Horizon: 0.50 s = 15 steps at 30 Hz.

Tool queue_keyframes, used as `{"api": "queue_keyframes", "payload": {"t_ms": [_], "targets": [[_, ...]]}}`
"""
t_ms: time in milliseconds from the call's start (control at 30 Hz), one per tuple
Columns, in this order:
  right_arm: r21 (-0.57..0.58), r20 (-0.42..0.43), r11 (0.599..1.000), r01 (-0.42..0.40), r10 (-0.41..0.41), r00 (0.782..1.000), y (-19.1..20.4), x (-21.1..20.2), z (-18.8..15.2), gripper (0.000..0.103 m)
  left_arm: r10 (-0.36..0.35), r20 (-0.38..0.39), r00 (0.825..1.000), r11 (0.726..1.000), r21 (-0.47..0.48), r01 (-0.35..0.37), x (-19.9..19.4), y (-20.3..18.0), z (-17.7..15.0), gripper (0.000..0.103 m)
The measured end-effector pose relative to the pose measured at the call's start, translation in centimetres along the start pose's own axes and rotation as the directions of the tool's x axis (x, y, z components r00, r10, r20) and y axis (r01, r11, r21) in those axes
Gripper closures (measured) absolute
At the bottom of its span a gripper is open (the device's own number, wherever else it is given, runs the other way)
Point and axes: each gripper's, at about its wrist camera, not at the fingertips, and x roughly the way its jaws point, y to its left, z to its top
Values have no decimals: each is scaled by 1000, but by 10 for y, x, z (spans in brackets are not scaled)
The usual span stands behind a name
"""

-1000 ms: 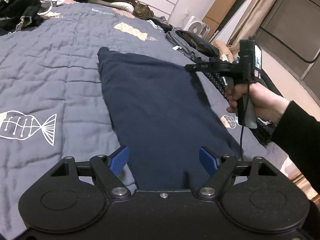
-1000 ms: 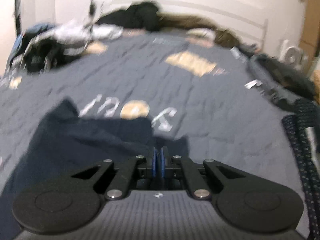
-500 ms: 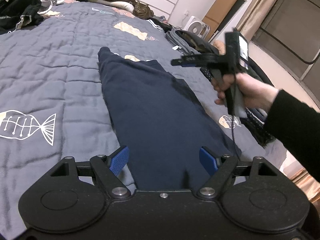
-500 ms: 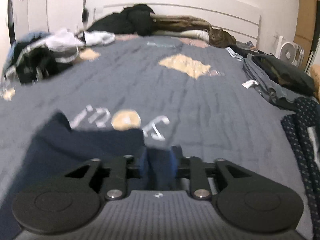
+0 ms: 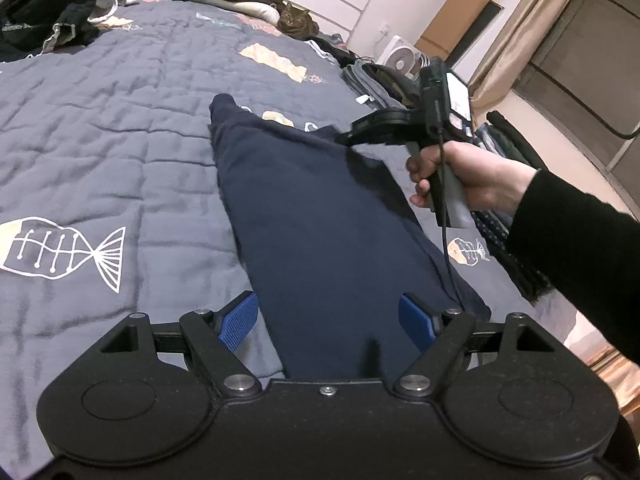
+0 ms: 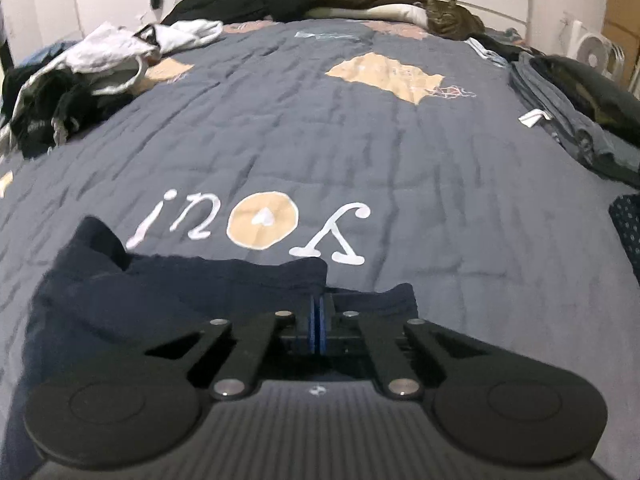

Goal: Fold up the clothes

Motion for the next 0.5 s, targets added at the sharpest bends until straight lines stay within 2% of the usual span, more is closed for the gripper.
{"api": "queue_keyframes", "payload": {"t_ms": [133, 300, 467, 500], "targets": [[61, 98, 997, 38, -44, 994, -14, -17, 4, 103, -7, 4, 1000, 1000, -2, 7, -1, -1, 0, 27], [-2, 29, 994, 112, -112, 993, -17, 1, -4, 99, 5, -5, 1000, 1000, 4, -5, 1, -1, -1, 27], [2, 111, 996, 85, -84, 990, -15, -29, 5, 97, -8, -5, 1000, 1000, -12, 8, 1, 0, 0, 27], [-27, 122, 998, 58, -54, 991, -9, -35, 10, 96, -9, -6, 1000, 1000, -10, 9, 1, 0, 0, 27]]}}
